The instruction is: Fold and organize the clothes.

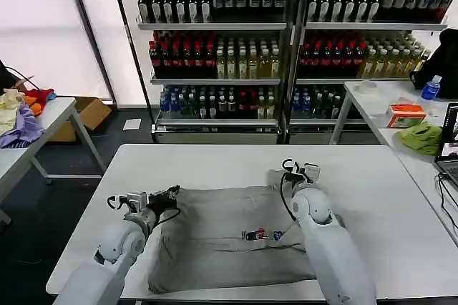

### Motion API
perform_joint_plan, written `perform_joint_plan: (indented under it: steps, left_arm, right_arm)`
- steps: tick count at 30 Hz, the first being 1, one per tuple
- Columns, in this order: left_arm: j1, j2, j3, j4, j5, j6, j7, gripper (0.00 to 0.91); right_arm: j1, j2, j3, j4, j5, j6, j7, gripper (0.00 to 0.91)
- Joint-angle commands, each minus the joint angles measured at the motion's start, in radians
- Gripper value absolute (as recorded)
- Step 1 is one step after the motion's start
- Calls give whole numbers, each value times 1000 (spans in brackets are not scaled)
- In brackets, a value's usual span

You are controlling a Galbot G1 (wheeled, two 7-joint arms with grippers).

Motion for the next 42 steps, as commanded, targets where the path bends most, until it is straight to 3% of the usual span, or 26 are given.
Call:
perform_joint_plan:
  steps: [1, 10, 18, 42]
  left_arm:
    - [58, 16, -37, -113, -8, -12, -1, 10]
    - [177, -7, -56, -189, 39, -4, -11, 0]
    - [362, -5, -101, -361, 108, 3, -4, 0]
    - [519, -77, -140, -427, 194, -9, 14, 0]
  right_arm:
    - [-50, -15, 17, 154, 32, 7, 2, 0]
    - [-265, -28, 56, 335, 8, 11, 45, 0]
    - [-515, -77, 88, 511, -47, 28, 66, 0]
    - [-768, -118, 177, 680, -49, 60, 96, 0]
